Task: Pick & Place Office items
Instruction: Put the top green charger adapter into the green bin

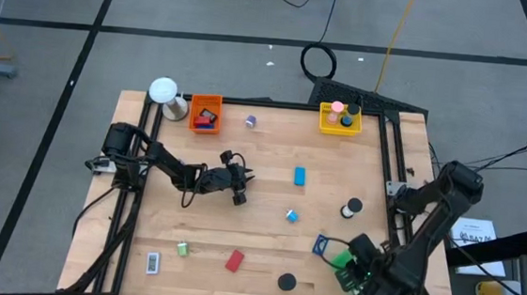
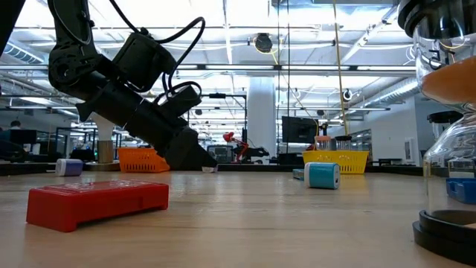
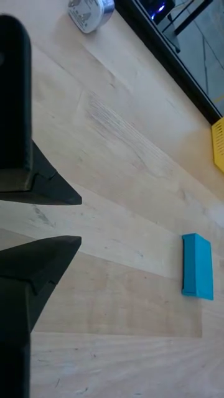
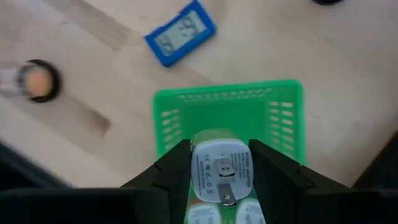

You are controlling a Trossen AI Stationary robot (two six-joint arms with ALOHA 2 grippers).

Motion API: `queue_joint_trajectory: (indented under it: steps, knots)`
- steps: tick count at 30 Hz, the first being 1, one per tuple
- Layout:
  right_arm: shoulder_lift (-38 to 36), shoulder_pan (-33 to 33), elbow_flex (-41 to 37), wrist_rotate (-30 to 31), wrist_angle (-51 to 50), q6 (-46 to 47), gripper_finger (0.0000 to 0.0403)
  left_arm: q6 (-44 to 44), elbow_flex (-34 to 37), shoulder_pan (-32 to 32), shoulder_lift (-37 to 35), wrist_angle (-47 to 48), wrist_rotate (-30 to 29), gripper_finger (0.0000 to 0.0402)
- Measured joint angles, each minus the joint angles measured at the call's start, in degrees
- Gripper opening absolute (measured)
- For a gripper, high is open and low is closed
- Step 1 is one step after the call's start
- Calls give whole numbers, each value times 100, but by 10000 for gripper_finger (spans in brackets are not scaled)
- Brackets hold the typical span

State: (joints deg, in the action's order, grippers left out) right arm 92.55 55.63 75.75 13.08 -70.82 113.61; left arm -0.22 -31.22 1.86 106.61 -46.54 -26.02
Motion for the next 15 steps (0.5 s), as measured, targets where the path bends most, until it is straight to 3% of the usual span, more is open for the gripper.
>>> queue_joint_trajectory:
  steps: [5, 15]
  knots:
    - [132, 80, -289, -208, 157, 250, 138, -33, 0, 1, 0, 0, -2, 92]
    - [136, 113, -1336, -967, 1616, 275, 138, -33, 0, 1, 0, 0, -2, 92]
